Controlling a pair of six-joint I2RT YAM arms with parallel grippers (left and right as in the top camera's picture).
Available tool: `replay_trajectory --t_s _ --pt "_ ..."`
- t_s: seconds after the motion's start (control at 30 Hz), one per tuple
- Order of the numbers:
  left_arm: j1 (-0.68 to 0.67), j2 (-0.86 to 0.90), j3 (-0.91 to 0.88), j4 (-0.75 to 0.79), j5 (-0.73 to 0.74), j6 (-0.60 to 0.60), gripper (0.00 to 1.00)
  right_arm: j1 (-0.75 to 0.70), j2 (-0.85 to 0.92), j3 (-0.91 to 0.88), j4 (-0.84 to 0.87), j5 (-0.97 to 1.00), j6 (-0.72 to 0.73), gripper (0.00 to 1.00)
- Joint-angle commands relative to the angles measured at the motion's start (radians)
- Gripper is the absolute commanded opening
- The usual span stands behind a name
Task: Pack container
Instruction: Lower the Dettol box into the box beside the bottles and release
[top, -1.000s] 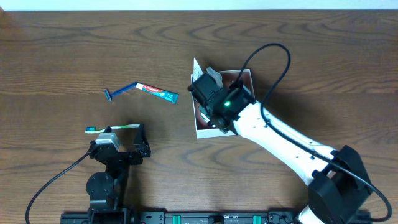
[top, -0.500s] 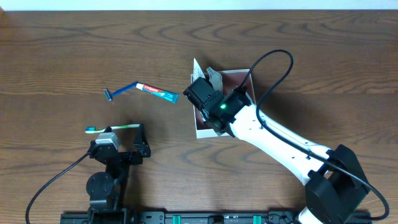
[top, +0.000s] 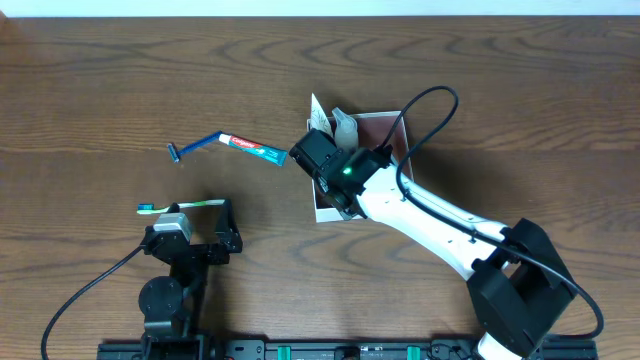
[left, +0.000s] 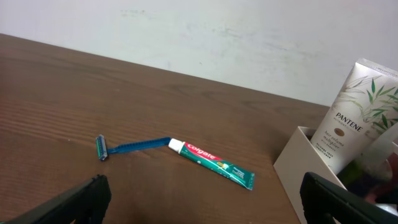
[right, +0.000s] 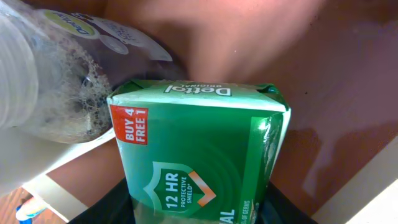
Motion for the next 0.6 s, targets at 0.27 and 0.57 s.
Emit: replay_trajectory --t_s 0.27,0.57 --pt "0.004 0.000 -0.025 -0.021 0.014 0.013 0.98 0.014 0.005 0.000 0.021 0.024 0.025 0.36" --pt "0.004 0.000 -0.025 -0.021 0.014 0.013 0.98 0.014 0.005 0.000 0.021 0.024 0.024 0.38"
